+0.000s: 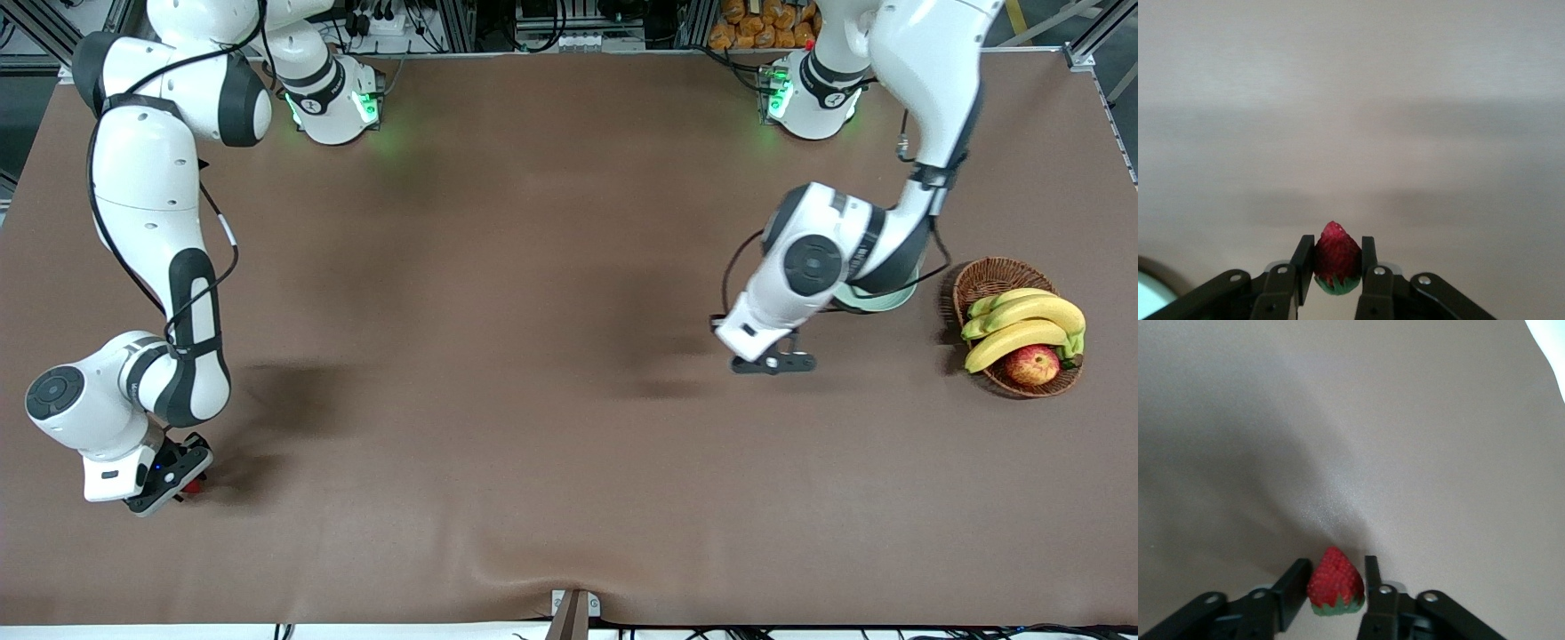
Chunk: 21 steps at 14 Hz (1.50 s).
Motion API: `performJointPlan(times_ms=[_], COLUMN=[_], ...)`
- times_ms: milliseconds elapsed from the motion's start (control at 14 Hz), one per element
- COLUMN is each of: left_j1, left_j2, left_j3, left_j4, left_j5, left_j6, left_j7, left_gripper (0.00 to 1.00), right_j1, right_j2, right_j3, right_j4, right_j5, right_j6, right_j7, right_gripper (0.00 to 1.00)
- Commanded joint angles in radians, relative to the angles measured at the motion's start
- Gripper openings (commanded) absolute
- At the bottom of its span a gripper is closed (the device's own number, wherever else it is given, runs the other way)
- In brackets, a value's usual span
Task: Collect all strawberries into plate
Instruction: 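Place the strawberry on the plate with the left gripper while the right gripper grasps another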
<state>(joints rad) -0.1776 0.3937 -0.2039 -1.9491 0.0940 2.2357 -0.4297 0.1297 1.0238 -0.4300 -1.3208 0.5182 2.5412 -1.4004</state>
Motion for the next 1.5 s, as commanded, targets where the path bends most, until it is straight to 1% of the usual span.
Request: performJointPlan(times_ms=[0, 214, 428, 570, 642, 784, 856, 998, 1212, 1283, 1426], left_j1=[0.071, 0.186, 0.298, 0.342, 0.352, 0.359, 0.381, 0.397, 0.415, 0.417, 0.423], left_j2=[-0.087, -0.162, -0.173, -0.165, -0.164, -0.174, -0.174, -0.174, -0.190, -0.188, -0.184], left_j3=[-0.009, -0.011, -0.012, -0.012, -0.012, -0.011, -0.011, -0.011, -0.011, -0.011, -0.011], left_j4=[-0.097, -0.172, -0.218, -0.257, -0.290, -0.362, -0.382, -0.412, -0.441, -0.442, -0.441], left_j5=[0.024, 0.024, 0.023, 0.023, 0.023, 0.023, 0.023, 0.023, 0.023, 0.023, 0.023], left_j6=[-0.004, -0.004, -0.004, 0.007, 0.028, 0.093, 0.105, 0.110, 0.110, 0.110, 0.110], left_j7=[0.078, 0.243, 0.377, 0.407, 0.407, 0.407, 0.408, 0.427, 0.436, 0.436, 0.436], left_gripper=[0.17, 0.17, 0.17, 0.17, 0.17, 0.18, 0.18, 0.19, 0.24, 0.35, 0.78], right_j1=[-0.016, -0.004, 0.005, 0.039, 0.059, 0.105, 0.135, 0.191, 0.284, 0.329, 0.433], right_j2=[0.010, -0.034, -0.094, -0.131, -0.142, -0.163, -0.168, -0.174, -0.185, -0.191, -0.206], right_j3=[0.020, 0.022, 0.022, 0.023, 0.023, 0.023, 0.023, 0.023, 0.025, 0.023, 0.022], right_j4=[0.031, 0.019, 0.018, 0.018, 0.018, 0.019, 0.018, 0.018, 0.003, -0.003, -0.018], right_j5=[-0.009, -0.006, -0.003, 0.005, 0.011, 0.023, 0.029, 0.029, 0.035, 0.049, 0.066], right_j6=[0.013, -0.011, -0.129, -0.192, -0.231, -0.289, -0.329, -0.374, -0.398, -0.409, -0.407], right_j7=[0.001, 0.001, 0.000, 0.001, 0.015, 0.084, 0.139, 0.252, 0.429, 0.517, 0.718], right_gripper=[0.00, 0.00, 0.00, 0.00, 0.00, 0.00, 0.00, 0.00, 0.00, 0.00, 0.00])
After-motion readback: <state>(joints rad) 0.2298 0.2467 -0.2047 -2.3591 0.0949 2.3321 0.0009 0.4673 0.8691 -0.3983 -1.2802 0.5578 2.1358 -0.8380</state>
